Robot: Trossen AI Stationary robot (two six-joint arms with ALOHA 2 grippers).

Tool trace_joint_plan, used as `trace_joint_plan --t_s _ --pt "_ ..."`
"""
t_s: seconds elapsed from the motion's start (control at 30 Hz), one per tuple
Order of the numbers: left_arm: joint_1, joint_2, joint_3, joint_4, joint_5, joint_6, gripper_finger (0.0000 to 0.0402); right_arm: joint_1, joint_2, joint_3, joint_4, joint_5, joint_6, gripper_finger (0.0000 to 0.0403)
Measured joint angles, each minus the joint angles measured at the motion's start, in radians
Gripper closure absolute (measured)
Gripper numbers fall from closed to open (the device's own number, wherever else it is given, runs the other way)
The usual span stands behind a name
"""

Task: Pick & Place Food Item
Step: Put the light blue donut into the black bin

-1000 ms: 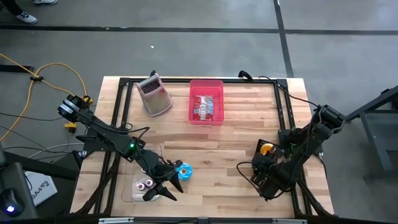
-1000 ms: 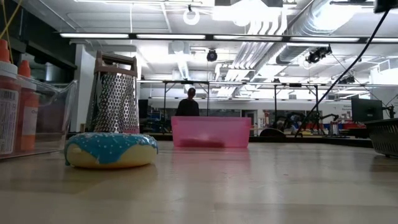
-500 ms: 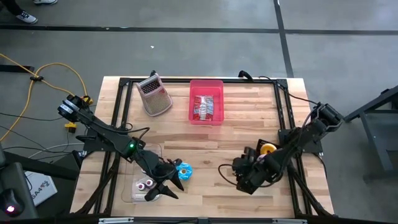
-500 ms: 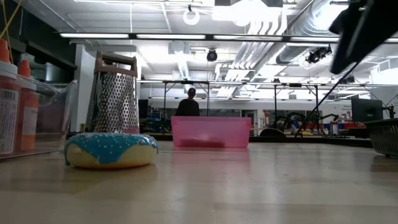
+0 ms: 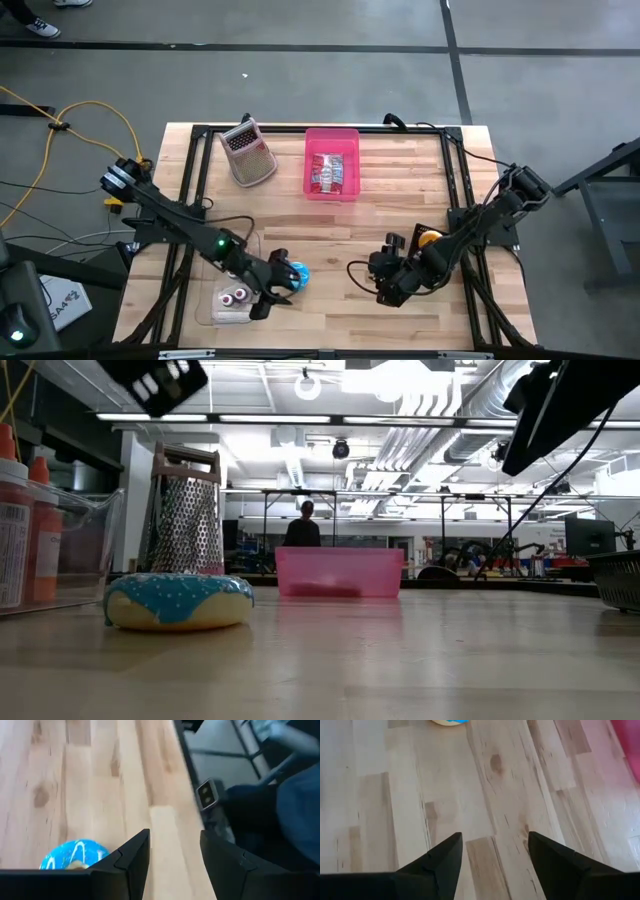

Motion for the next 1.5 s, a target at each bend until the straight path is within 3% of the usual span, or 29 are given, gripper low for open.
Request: trace_joint_plan --t_s 0.27,0.6,1.0,1.5 --pt "0.0 0.078 0.0 -0.021 -0.052 0.002 0.0232 0.0 0.0 0.0 0.002 0.0 0.0 0.0188" --pt "0.011 0.089 0.049 -0.196 -0.098 -0.094 0.0232 0.0 0.0 0.0 0.003 0.002 0.0 0.0188" --pt "0.011 0.224 0.051 -0.201 -0.125 -0.093 0.0232 0.0 0.0 0.0 0.003 0.004 0.0 0.0188" --pt "0.012 0.294 0.056 -0.216 -0.159 -0.036 0.0232 0.0 0.0 0.0 0.007 0.008 0.003 0.0188"
